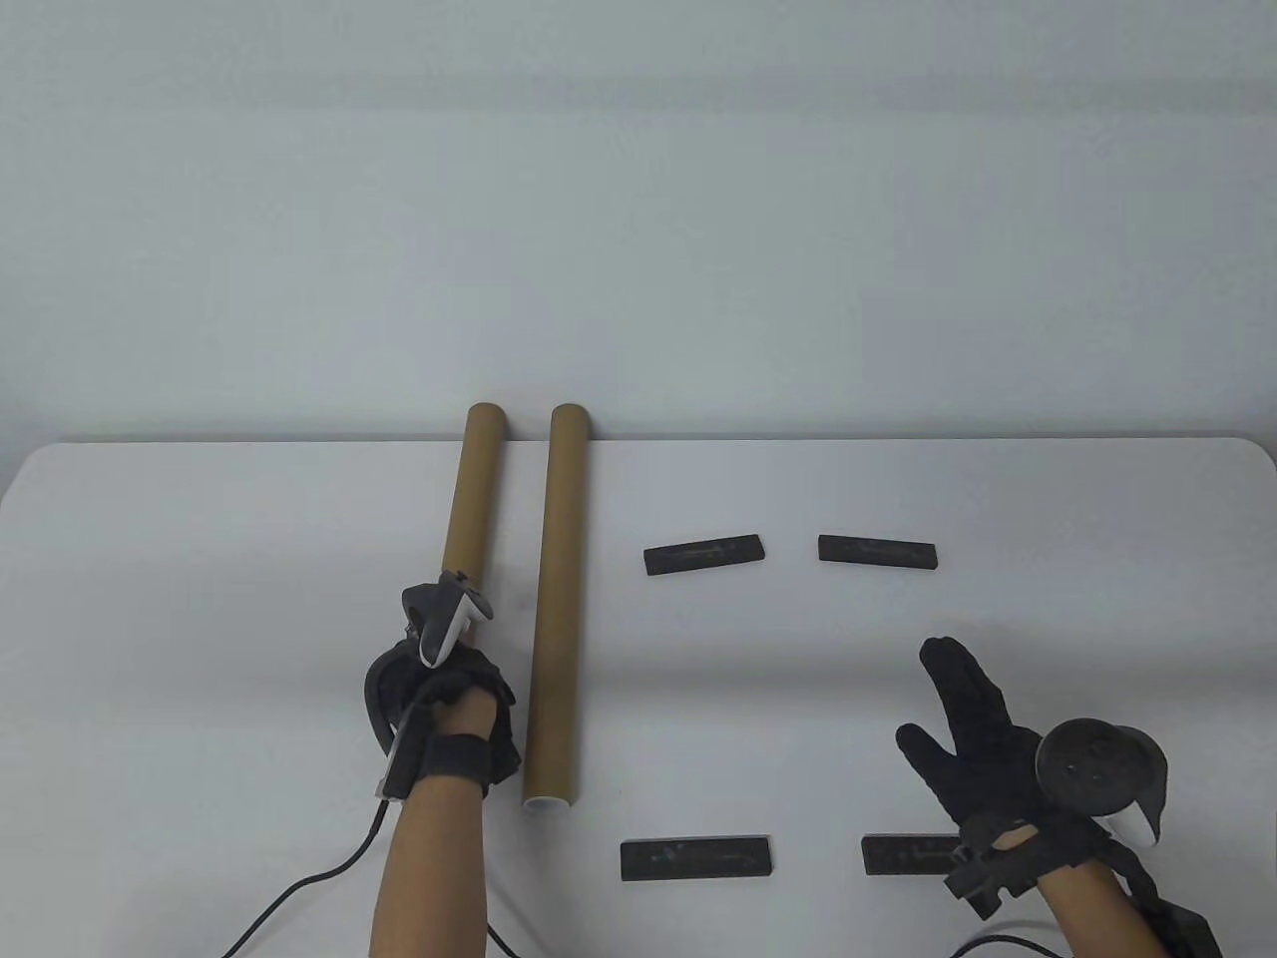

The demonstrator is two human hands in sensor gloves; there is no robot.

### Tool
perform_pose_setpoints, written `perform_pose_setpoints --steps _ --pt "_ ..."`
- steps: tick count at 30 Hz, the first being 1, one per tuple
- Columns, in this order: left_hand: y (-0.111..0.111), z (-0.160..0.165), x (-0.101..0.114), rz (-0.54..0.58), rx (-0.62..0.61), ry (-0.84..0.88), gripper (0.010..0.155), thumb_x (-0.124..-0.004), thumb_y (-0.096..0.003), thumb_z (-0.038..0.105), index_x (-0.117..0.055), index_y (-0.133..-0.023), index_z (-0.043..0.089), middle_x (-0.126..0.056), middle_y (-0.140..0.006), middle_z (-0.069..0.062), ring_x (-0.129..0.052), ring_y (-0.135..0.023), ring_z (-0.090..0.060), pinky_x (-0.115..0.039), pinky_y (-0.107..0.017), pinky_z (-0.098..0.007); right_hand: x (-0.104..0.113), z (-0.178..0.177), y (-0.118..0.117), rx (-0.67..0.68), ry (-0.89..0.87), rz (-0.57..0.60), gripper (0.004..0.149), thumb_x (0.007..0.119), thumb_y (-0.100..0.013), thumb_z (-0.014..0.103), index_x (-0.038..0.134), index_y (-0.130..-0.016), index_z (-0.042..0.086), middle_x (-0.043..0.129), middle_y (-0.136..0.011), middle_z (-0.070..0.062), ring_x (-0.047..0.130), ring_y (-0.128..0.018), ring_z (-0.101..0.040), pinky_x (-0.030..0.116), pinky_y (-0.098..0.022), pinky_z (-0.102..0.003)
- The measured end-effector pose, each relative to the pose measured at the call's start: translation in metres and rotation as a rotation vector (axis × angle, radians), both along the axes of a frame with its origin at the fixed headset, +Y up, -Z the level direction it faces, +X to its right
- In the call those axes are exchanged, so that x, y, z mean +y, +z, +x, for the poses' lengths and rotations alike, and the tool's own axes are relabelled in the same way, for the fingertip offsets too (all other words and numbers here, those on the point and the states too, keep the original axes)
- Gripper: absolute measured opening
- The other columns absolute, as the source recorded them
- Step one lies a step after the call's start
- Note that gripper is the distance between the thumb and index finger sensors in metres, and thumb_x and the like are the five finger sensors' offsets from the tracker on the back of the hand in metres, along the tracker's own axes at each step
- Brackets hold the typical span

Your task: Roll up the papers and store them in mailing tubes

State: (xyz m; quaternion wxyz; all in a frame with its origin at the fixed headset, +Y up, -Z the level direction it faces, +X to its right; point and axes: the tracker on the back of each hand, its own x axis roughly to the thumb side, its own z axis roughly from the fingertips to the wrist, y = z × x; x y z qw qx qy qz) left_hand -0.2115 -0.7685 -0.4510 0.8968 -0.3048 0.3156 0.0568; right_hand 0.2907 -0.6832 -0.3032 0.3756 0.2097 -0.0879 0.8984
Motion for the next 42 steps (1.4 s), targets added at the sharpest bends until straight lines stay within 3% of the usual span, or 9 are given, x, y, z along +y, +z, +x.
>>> perform_pose_setpoints --steps 8,12,15,19,24,26,29,33,42 --pt "0.003 -0.003 0.004 -0.003 0.006 0.012 0.104 -0.068 -0.0392 0.067 0.001 -0.103 0.019 -0.038 -0.107 -0.013 -0.068 -0.091 -0.034 -0.066 -0.069 -0.047 0.0 -0.004 0.0 0.011 0.024 0.0 0.089 0.067 -0.056 0.054 0.032 -0.113 -0.004 0.034 -0.113 -0.036 0.046 -0.098 -0.069 0.052 -0.061 -0.077" --pt "0.011 -0.014 0.026 0.046 0.009 -0.032 0.107 -0.062 -0.0351 0.072 0.002 -0.103 0.02 -0.027 -0.111 -0.014 -0.055 -0.102 -0.037 -0.055 -0.078 -0.058 0.0 -0.001 0.001 0.005 0.015 0.006 0.089 0.067 -0.056 0.054 0.032 -0.112 -0.005 0.034 -0.113 -0.036 0.046 -0.098 -0.069 0.052 -0.061 -0.077" --pt "0.024 -0.01 0.052 0.148 -0.048 0.014 0.106 -0.062 -0.0349 0.072 0.002 -0.103 0.022 -0.02 -0.113 -0.015 -0.042 -0.109 -0.042 -0.047 -0.079 -0.063 0.0 -0.001 0.0 0.002 0.036 0.02 0.088 0.067 -0.056 0.054 0.032 -0.113 -0.004 0.034 -0.113 -0.036 0.046 -0.098 -0.069 0.051 -0.061 -0.078" --pt "0.057 0.025 0.094 0.411 -0.274 0.026 0.104 -0.063 -0.0354 0.072 -0.001 -0.105 0.025 -0.014 -0.116 -0.014 -0.032 -0.112 -0.048 -0.04 -0.08 -0.065 0.003 -0.005 0.003 0.011 0.11 0.067 0.089 0.068 -0.056 0.055 0.033 -0.113 -0.003 0.035 -0.114 -0.035 0.045 -0.099 -0.068 0.049 -0.062 -0.078" --pt "0.12 0.087 0.128 0.774 -0.728 0.03 0.097 -0.066 -0.0367 0.071 -0.012 -0.109 0.033 -0.018 -0.12 -0.007 -0.028 -0.114 -0.045 -0.039 -0.081 -0.061 0.008 -0.011 0.011 0.035 0.18 0.148 0.088 0.069 -0.055 0.056 0.035 -0.114 -0.001 0.036 -0.115 -0.032 0.044 -0.102 -0.066 0.045 -0.063 -0.079" --pt "0.138 0.103 0.127 0.854 -0.862 0.013 0.095 -0.065 -0.0358 0.071 -0.015 -0.109 0.035 -0.021 -0.12 -0.005 -0.03 -0.115 -0.043 -0.04 -0.081 -0.06 0.01 -0.014 0.014 0.044 0.228 0.193 0.088 0.07 -0.055 0.056 0.036 -0.114 0.0 0.037 -0.116 -0.032 0.044 -0.103 -0.065 0.044 -0.064 -0.079" --pt "0.145 0.111 0.115 0.856 -0.966 0.025 0.095 -0.064 -0.0349 0.072 -0.016 -0.108 0.037 -0.022 -0.12 -0.003 -0.03 -0.115 -0.042 -0.039 -0.081 -0.059 0.012 -0.016 0.017 0.039 0.295 0.242 0.088 0.07 -0.054 0.057 0.037 -0.114 0.002 0.038 -0.116 -0.03 0.044 -0.104 -0.064 0.043 -0.064 -0.079" --pt "0.145 0.107 0.1 0.834 -0.946 0.051 0.094 -0.064 -0.0341 0.073 -0.016 -0.108 0.038 -0.023 -0.121 -0.002 -0.031 -0.116 -0.042 -0.038 -0.08 -0.06 0.012 -0.017 0.018 0.036 0.367 0.277 0.088 0.071 -0.054 0.058 0.038 -0.114 0.002 0.039 -0.116 -0.03 0.044 -0.104 -0.064 0.042 -0.064 -0.08" --pt "0.141 0.099 0.095 0.829 -0.917 0.064 0.095 -0.063 -0.0334 0.074 -0.015 -0.108 0.038 -0.021 -0.12 -0.003 -0.03 -0.115 -0.043 -0.038 -0.08 -0.062 0.01 -0.021 0.019 0.044 0.409 0.282 0.089 0.072 -0.053 0.058 0.039 -0.114 0.002 0.038 -0.116 -0.03 0.043 -0.104 -0.065 0.04 -0.063 -0.081"
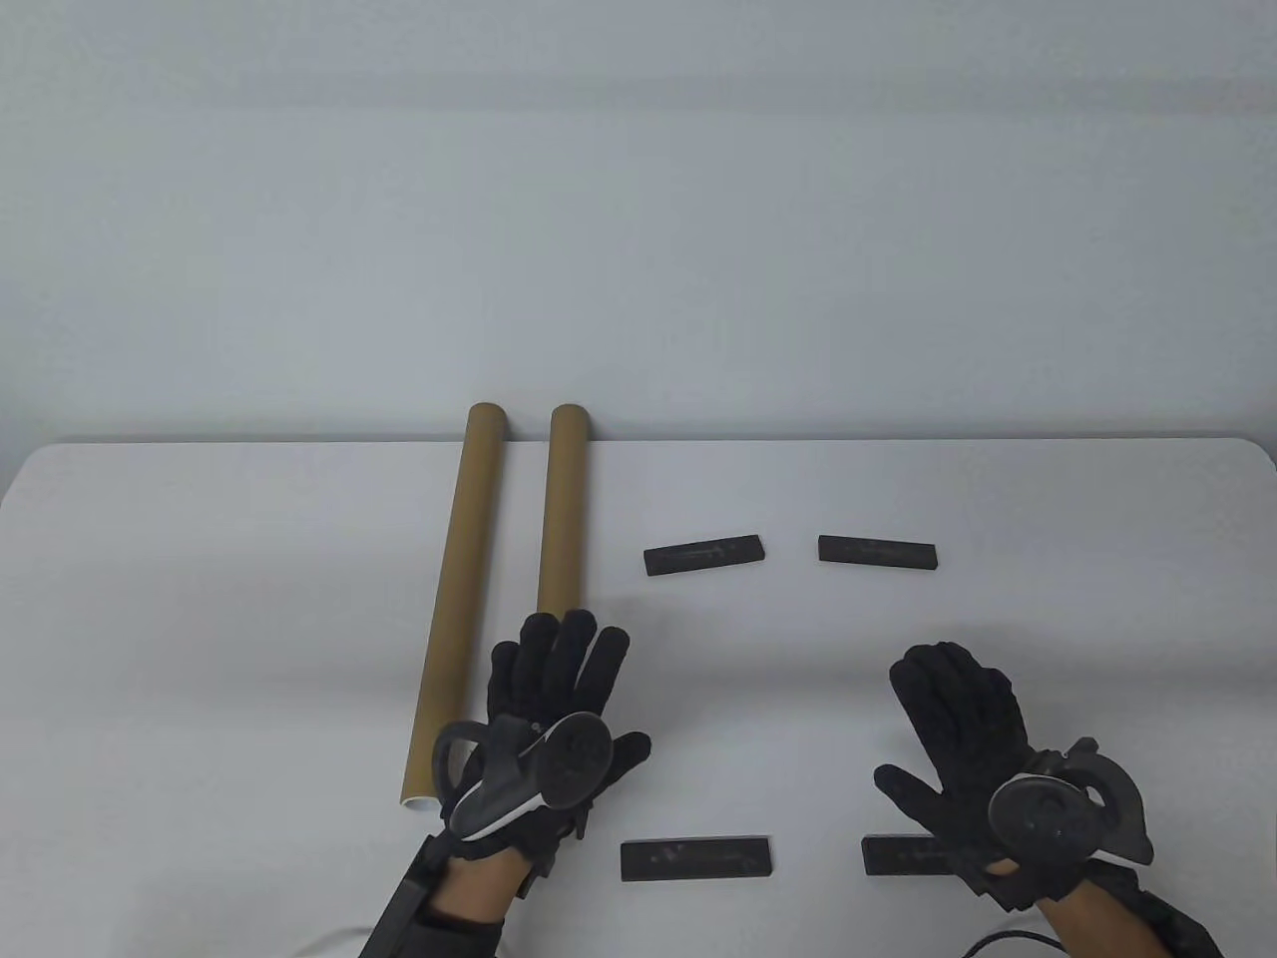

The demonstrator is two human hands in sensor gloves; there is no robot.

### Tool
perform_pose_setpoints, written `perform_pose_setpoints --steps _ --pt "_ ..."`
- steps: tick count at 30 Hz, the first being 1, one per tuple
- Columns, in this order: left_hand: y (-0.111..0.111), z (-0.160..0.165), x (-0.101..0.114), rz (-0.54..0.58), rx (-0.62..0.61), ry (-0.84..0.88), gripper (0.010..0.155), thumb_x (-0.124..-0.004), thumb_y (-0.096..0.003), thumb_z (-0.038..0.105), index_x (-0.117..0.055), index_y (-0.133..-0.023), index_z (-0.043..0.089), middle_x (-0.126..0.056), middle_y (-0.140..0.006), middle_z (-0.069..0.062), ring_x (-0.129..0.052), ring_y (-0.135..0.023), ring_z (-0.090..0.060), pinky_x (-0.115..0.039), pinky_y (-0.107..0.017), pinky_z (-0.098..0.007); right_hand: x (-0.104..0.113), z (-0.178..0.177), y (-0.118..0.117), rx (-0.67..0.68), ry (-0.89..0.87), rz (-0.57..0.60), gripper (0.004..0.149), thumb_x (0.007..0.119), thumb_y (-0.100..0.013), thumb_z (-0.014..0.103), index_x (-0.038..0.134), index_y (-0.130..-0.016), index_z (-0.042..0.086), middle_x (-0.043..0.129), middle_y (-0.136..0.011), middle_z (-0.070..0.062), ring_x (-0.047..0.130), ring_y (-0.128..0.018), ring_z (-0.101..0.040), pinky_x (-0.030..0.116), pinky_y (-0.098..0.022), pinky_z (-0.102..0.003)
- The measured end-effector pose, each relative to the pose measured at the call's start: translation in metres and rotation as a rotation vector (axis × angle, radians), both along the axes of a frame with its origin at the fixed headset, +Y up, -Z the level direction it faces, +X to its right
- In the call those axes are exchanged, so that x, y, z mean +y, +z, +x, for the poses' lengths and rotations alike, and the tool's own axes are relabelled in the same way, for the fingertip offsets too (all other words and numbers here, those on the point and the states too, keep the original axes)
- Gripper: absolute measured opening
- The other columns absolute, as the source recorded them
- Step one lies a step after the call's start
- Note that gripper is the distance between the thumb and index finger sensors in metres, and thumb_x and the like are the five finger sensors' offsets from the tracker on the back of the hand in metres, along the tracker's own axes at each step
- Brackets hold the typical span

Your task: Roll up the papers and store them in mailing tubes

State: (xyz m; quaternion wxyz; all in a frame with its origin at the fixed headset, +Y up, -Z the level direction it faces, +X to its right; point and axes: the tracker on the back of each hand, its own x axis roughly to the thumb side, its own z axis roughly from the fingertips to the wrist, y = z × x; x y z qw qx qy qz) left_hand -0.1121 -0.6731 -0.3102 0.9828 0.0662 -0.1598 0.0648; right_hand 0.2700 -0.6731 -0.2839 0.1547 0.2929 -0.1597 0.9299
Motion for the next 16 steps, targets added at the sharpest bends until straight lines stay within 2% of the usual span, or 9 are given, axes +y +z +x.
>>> perform_pose_setpoints --steps 16 --pt "-0.003 0.0 -0.01 -0.048 -0.013 -0.017 0.096 -0.063 -0.0344 0.072 -0.013 -0.108 0.037 -0.021 -0.12 -0.004 -0.031 -0.115 -0.043 -0.039 -0.08 -0.062 -0.002 0.0 -0.002 -0.001 -0.026 -0.04 0.088 0.072 -0.054 0.056 0.04 -0.114 0.002 0.039 -0.116 -0.03 0.043 -0.103 -0.065 0.041 -0.062 -0.081"
